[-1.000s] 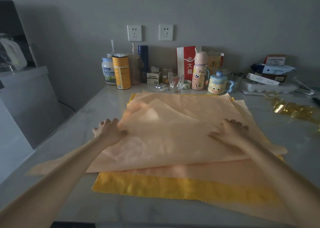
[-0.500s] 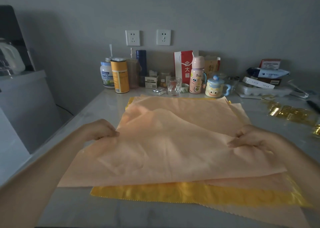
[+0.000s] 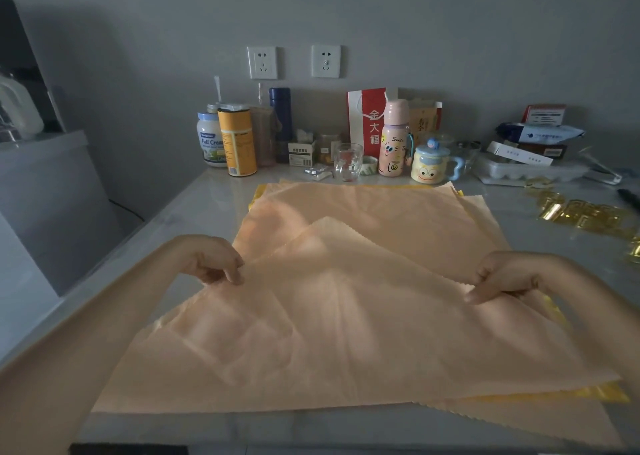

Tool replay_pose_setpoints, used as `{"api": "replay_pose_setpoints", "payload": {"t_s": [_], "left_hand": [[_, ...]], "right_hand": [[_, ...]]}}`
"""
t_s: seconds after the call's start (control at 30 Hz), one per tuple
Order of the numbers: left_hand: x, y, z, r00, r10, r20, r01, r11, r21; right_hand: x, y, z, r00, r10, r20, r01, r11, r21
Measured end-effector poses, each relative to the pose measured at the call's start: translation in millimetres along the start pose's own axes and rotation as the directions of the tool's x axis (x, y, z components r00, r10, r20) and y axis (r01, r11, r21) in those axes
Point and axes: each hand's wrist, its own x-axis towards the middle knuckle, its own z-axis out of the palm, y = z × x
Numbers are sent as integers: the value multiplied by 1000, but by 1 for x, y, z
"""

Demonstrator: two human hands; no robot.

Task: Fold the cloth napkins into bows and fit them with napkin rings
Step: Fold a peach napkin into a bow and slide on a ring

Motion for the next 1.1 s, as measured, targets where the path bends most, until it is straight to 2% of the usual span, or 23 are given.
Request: {"api": "replay_pose_setpoints", "payload": {"t_s": [0.07,0.17,0.27,0.33,0.43,0.5,0.57,0.63,0.73,0.9,1.1], "left_hand": [[2,13,3,999,14,-36,-14,1000,1],[18,32,14,993,68,-97,-81,986,-146],[43,51,28,968,100,-232,-137,979,-151],[54,63,34,946,135,-296,-176,978,-115],[69,78,37,920,232,-317,-302,934,-193],[73,86,37,888,323,-328,-400,893,-204],[82,91,37,864,348,-363,-441,871,-214],[90,95,41,849,363,-384,-448,879,-160],[101,105,53,848,391,-357,-454,884,-111],[119,118,54,792,377,-481,-525,823,-219],[138,124,54,816,332,-474,-483,842,-242]], "right_hand": [[2,-8,3,999,-40,-36,44,995,95],[16,-20,14,989,-63,-137,107,932,346],[29,-35,24,977,-101,-190,173,894,414],[36,-44,28,960,-144,-242,232,890,392],[42,-51,28,931,-186,-315,289,900,325],[44,-49,23,914,-178,-364,297,906,303],[46,-45,16,889,-150,-434,277,929,247],[51,-44,14,882,-130,-453,236,954,184],[64,-43,22,903,-107,-416,198,964,180],[76,-42,25,868,-106,-485,211,963,169],[81,-44,23,848,-121,-515,177,982,62]]}}
